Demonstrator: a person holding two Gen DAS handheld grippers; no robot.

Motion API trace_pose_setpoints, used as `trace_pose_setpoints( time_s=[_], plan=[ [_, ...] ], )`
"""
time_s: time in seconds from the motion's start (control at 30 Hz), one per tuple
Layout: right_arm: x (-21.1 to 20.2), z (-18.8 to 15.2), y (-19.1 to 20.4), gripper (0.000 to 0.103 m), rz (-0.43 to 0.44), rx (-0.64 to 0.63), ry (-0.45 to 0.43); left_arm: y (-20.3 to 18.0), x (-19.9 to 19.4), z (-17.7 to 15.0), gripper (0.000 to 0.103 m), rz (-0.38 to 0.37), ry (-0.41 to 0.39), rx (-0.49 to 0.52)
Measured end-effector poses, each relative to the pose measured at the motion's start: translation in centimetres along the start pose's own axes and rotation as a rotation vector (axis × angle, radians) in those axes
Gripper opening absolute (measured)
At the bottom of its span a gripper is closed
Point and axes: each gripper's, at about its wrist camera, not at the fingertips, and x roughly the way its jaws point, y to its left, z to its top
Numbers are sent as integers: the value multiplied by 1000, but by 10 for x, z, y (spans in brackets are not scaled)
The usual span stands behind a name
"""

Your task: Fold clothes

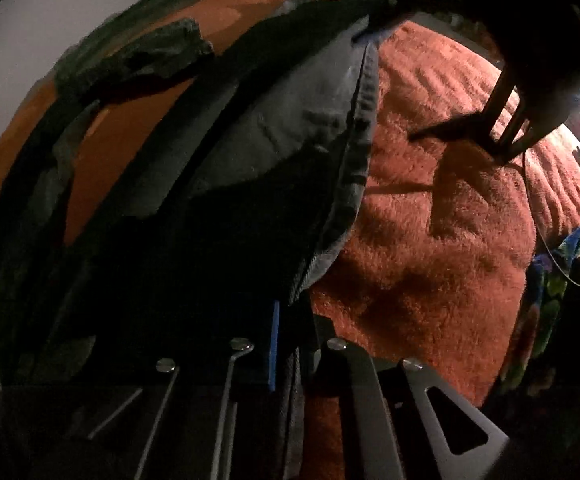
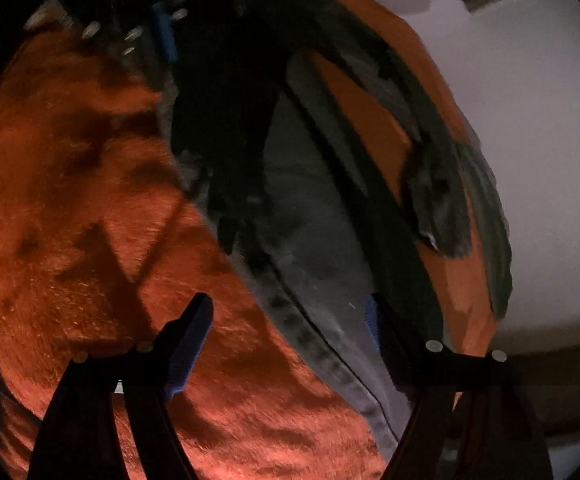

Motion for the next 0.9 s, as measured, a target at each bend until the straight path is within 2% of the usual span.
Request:
trace_pose_setpoints(
  time_s=[0.1,0.17,0.27,0.3,0.33,0.4,0.63,0.77,0.83,0.9],
  plan=[
    [3,8,4,77,-14,-27,-16,-4,-5,3,7,-23,-21,7],
    [5,13,3,72,-19,-25,-20,-7,-7,0,7,-28,-29,23],
    [5,12,3,47,11,-50,-27,-10,-10,2,7,-35,-40,41],
    [2,11,4,25,35,-69,-37,-11,-10,4,7,-46,-44,39],
    [-3,7,5,13,57,-94,-41,-12,-11,5,7,-57,-47,37],
    [-10,2,13,9,74,-141,-42,-10,-15,4,7,-86,-50,37],
    [-40,-8,16,5,186,-116,-18,-32,-24,-9,7,-162,-60,123],
    [-30,-11,20,5,210,-104,10,-41,-5,-7,8,-130,-30,170],
    [-27,-10,16,18,224,-67,36,-41,-3,-6,10,-140,-8,143],
    [-32,-10,6,24,244,0,34,-28,-10,0,19,-209,-11,76]
  ],
)
